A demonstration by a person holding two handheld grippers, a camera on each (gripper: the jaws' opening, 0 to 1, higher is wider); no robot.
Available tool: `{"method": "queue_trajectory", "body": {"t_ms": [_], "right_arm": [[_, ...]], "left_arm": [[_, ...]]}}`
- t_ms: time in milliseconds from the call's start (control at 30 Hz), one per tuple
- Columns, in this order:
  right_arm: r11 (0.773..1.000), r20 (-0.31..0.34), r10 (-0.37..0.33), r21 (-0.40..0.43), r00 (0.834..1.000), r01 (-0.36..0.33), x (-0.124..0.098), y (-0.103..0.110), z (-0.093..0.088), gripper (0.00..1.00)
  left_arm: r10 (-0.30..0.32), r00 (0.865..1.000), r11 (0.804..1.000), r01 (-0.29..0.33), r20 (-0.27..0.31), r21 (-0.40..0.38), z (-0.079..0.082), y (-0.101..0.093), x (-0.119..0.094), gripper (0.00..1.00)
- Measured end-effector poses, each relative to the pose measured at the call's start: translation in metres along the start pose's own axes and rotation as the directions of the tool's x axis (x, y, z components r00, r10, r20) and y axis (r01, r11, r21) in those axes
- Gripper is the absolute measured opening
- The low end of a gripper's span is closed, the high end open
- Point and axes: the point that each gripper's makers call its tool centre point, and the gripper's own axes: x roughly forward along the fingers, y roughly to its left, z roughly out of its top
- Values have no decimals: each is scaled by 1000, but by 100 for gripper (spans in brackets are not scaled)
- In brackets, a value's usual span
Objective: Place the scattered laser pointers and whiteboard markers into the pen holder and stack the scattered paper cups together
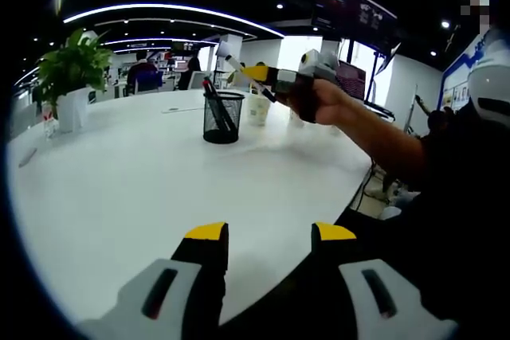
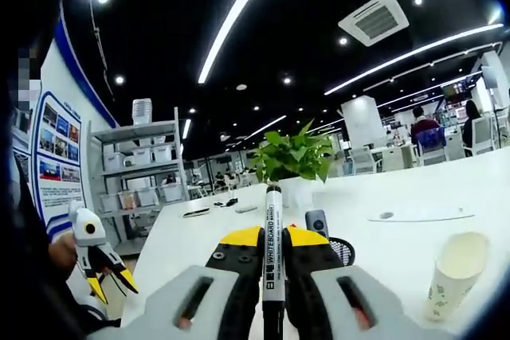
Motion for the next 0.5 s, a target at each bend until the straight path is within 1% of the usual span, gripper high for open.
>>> {"method": "queue_trajectory", "body": {"t_ms": [500], "right_arm": [[1000, 51, -10, 27, 999, 9, 3, -6, 12, 14]], "left_arm": [[3, 1000, 1000, -3, -2, -4, -2, 2, -1, 43]]}}
